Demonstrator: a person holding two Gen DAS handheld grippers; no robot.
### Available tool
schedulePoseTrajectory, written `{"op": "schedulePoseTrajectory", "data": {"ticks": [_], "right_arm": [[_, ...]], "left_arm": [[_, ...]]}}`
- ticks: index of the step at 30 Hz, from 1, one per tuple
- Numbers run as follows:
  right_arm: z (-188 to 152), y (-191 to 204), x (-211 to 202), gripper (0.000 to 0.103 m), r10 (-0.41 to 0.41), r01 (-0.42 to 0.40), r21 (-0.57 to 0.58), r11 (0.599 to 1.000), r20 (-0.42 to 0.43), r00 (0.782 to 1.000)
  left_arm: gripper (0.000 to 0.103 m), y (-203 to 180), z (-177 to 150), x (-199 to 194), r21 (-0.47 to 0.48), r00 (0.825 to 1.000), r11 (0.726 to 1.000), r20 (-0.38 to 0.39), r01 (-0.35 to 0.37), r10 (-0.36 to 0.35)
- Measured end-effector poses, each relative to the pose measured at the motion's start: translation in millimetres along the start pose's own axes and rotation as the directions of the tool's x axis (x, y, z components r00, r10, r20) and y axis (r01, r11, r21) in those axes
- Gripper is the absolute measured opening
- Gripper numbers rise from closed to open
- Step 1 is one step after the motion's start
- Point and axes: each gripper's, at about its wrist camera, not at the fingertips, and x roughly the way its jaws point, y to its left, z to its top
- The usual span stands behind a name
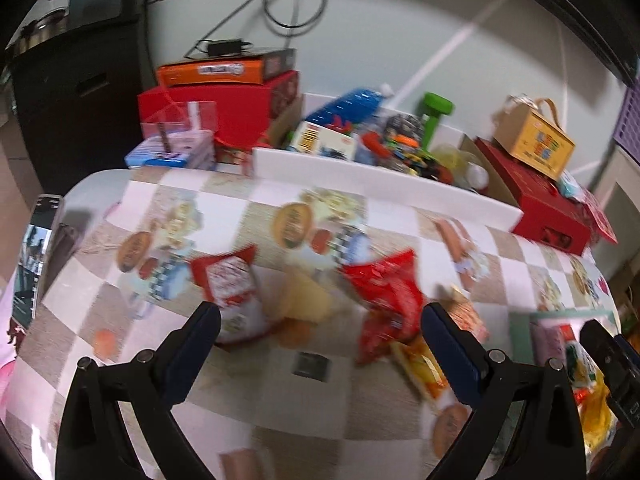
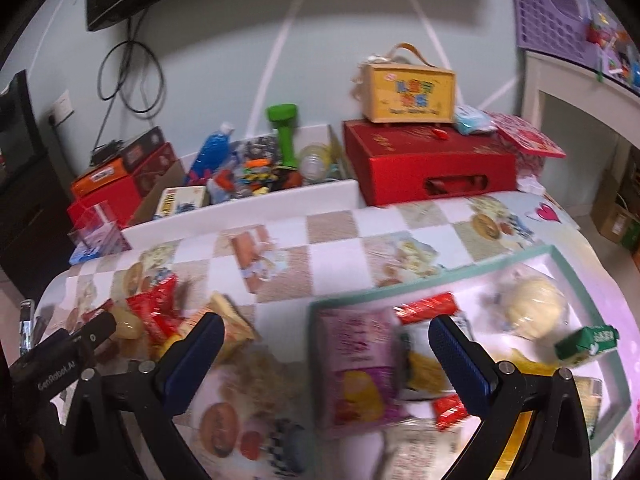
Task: Organize snacks
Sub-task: 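Withdraw both open tools from the tray toward the red milk-biscuit and yellow bread packets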
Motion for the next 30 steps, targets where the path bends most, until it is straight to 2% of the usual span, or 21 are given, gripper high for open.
{"op": "schedulePoseTrajectory", "data": {"ticks": [7, 17, 30], "right_arm": [[6.3, 26.7, 11.3, 0.103, 0.045, -0.045, -0.009, 0.999, 0.005, 0.999], [17.1, 55.8, 32.3, 0.103, 0.088, -0.088, -0.003, 0.996, 0.015, 0.996], [-5.4, 79.5, 65.5, 0.103, 0.085, -0.089, -0.063, 0.994, -0.068, 0.994]], "left_arm": [[0.100, 29.3, 13.6, 7.5, -0.004, 0.997, 0.997, 0.017, -0.071, 0.071], [0.100, 61.4, 21.9, 22.8, -0.087, 0.995, 0.992, 0.008, -0.094, 0.095], [0.100, 79.9, 13.6, 38.8, -0.152, 0.988, 0.976, -0.018, -0.154, 0.153]]}}
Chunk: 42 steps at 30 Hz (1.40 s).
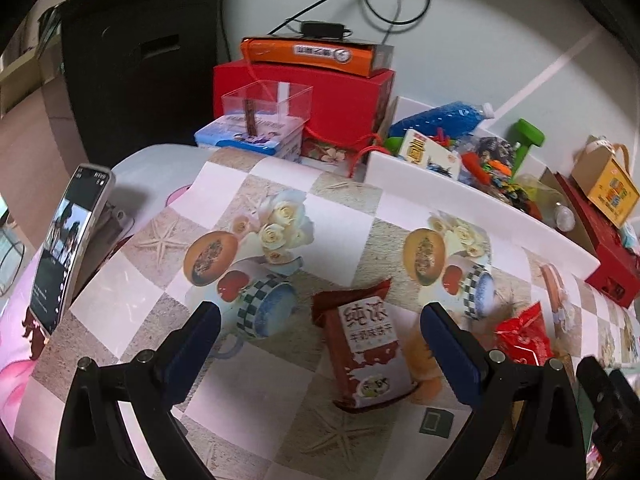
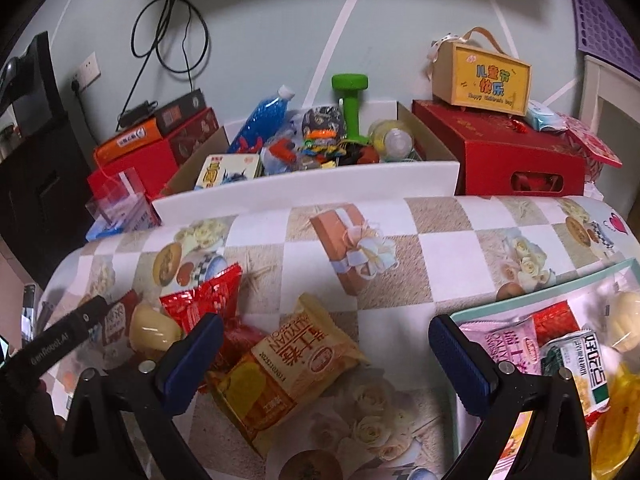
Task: Organize snacks
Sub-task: 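Withdraw both open tools from the tray toward the red milk-biscuit and yellow bread packets, then grasp the red-white milk-biscuit packet with the left tool while the right grasps the yellow bread packet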
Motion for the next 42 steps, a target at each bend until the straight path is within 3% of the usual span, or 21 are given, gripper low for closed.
{"op": "schedulePoseTrajectory", "data": {"ticks": [5, 25, 31, 33, 42], "right_arm": [[-6.1, 5.7, 8.1, 0.103, -0.005, 0.005, -0.019, 1.000, -0.025, 1.000], [-23.4, 15.9, 36.8, 0.103, -0.056, 0.047, -0.076, 0.996, -0.118, 0.991], [-22.8, 9.6, 36.4, 0.098, -0.065, 0.057, -0.070, 0.996, -0.123, 0.990], [-22.2, 8.3, 35.3, 0.090, -0.063, 0.055, -0.070, 0.996, -0.121, 0.991], [-24.2, 9.1, 39.3, 0.078, -0.050, 0.040, -0.075, 0.996, -0.141, 0.989]], "left_arm": [[0.100, 8.3, -2.0, 9.3, -0.047, 1.000, 0.999, -0.024, 0.019, -0.020], [0.100, -1.7, -11.9, 34.0, 0.029, 0.992, 0.999, -0.118, -0.032, 0.035], [0.100, 8.2, -13.4, 35.7, 0.001, 0.989, 0.998, -0.136, -0.067, 0.066], [0.100, 12.5, -13.6, 35.8, -0.014, 0.988, 0.997, -0.138, -0.076, 0.073], [0.100, 7.0, -14.7, 35.5, 0.012, 0.991, 0.999, -0.125, -0.047, 0.048]]}}
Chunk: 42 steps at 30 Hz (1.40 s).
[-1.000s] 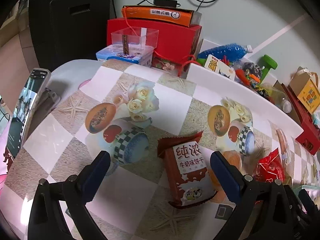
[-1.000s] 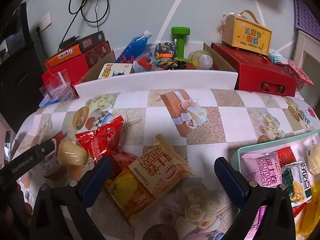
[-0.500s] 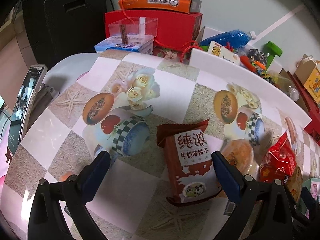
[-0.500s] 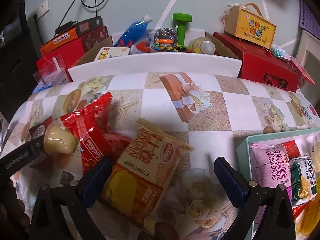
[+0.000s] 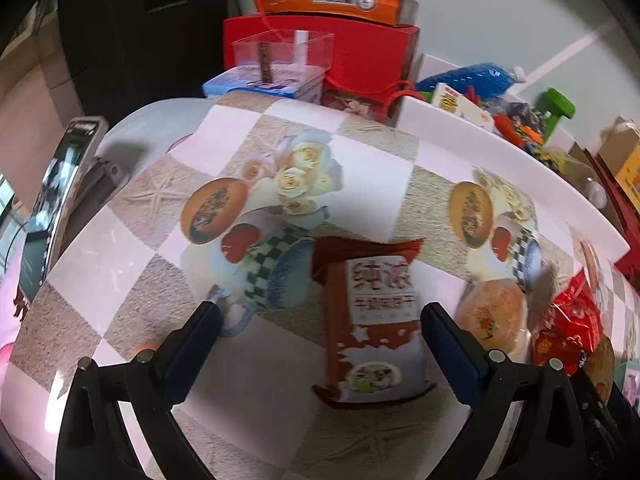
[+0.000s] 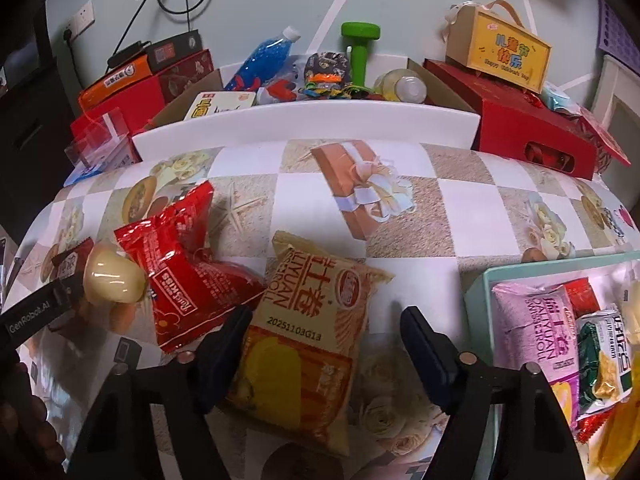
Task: Organize snacks
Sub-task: 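Grasp the red-white milk-biscuit packet with the left tool while the right grasps the yellow bread packet, then lift and carry the milk-biscuit packet with the left tool while the right carries the bread packet to the tray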
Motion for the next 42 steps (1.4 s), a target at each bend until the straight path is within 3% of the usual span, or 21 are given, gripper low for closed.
{"op": "schedulePoseTrajectory", "data": {"ticks": [4, 10, 12, 14, 18, 24, 35, 42], "right_arm": [[-1.9, 5.6, 1.6, 0.077, 0.015, -0.016, -0.021, 1.000, -0.005, 1.000], [-3.5, 13.2, 1.9, 0.065, 0.028, -0.028, -0.054, 0.998, -0.003, 1.000], [-3.6, 12.9, 1.5, 0.064, 0.028, -0.028, -0.053, 0.998, -0.001, 1.000], [-3.5, 11.6, 1.1, 0.055, 0.024, -0.023, -0.048, 0.999, 0.002, 1.000], [-2.9, 7.7, 1.3, 0.055, 0.016, -0.016, -0.037, 0.999, 0.003, 1.000], [-2.6, 6.9, 0.9, 0.051, 0.014, -0.014, -0.036, 0.999, 0.005, 1.000], [-1.6, 4.5, -1.5, 0.048, 0.035, -0.035, -0.023, 0.999, 0.013, 0.999], [2.9, 0.9, -17.3, 0.045, 0.054, -0.054, -0.008, 0.999, 0.064, 0.996]], "left_arm": [[0.100, -11.1, -0.9, 1.4, 0.045, 1.000, 0.999, 0.006, 0.029, -0.029], [0.096, -16.0, -1.3, 3.5, 0.067, 1.000, 0.998, 0.009, 0.022, -0.022], [0.088, -14.0, -0.4, 1.7, 0.054, 1.000, 0.998, 0.015, 0.025, -0.026], [0.082, -12.0, 0.5, 0.1, 0.042, 0.999, 0.999, 0.021, 0.031, -0.032], [0.063, -8.4, 1.5, -3.2, 0.025, 0.999, 0.999, 0.033, 0.037, -0.038], [0.044, -8.0, 1.7, -4.8, 0.017, 0.997, 0.998, 0.038, 0.067, -0.068], [0.041, -7.6, 0.3, -7.6, 0.000, 0.994, 0.994, 0.038, 0.107, -0.107], [0.041, -12.6, 2.2, -23.8, 0.012, 0.987, 0.989, 0.074, 0.145, -0.146]]}}
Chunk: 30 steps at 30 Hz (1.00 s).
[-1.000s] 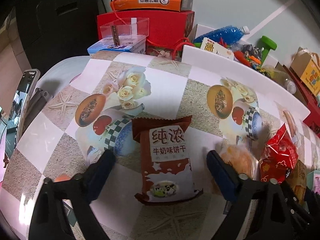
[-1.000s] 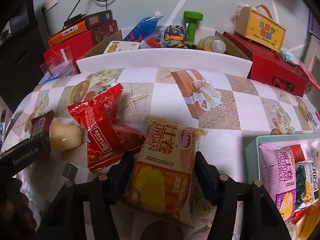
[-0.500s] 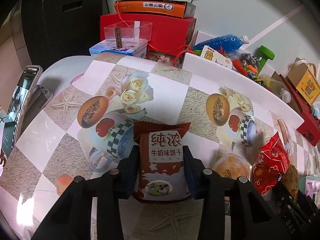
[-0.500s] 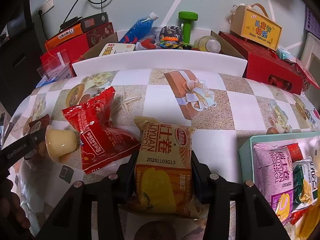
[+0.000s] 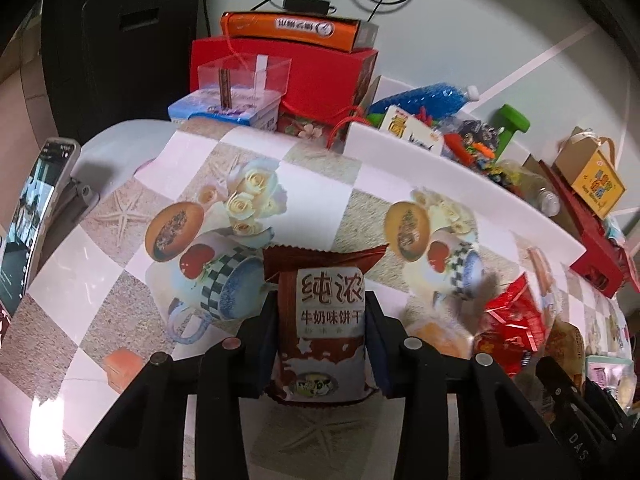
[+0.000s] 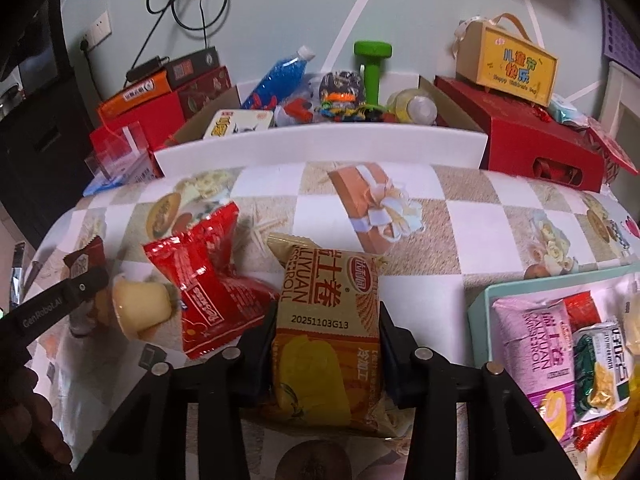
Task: Organize snacks
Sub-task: 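Lift and carry the milk-biscuit packet with the left tool while the right carries the bread packet to the tray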
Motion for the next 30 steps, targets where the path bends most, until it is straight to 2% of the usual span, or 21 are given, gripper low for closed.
{"op": "schedulePoseTrajectory", "data": {"ticks": [18, 30], "right_arm": [[12.0, -11.6, -39.2, 0.044, 0.012, -0.015, 0.031, 0.999, 0.104, 0.995], [13.2, -41.6, -47.7, 0.044, -0.008, -0.003, 0.104, 0.995, 0.107, 0.994]], "left_arm": [[0.041, -16.9, 9.1, -44.6, 0.034, 0.992, 0.997, 0.101, 0.068, -0.071], [0.041, -61.0, 1.8, -55.3, 0.135, 0.983, 0.980, 0.096, 0.144, -0.157]]}}
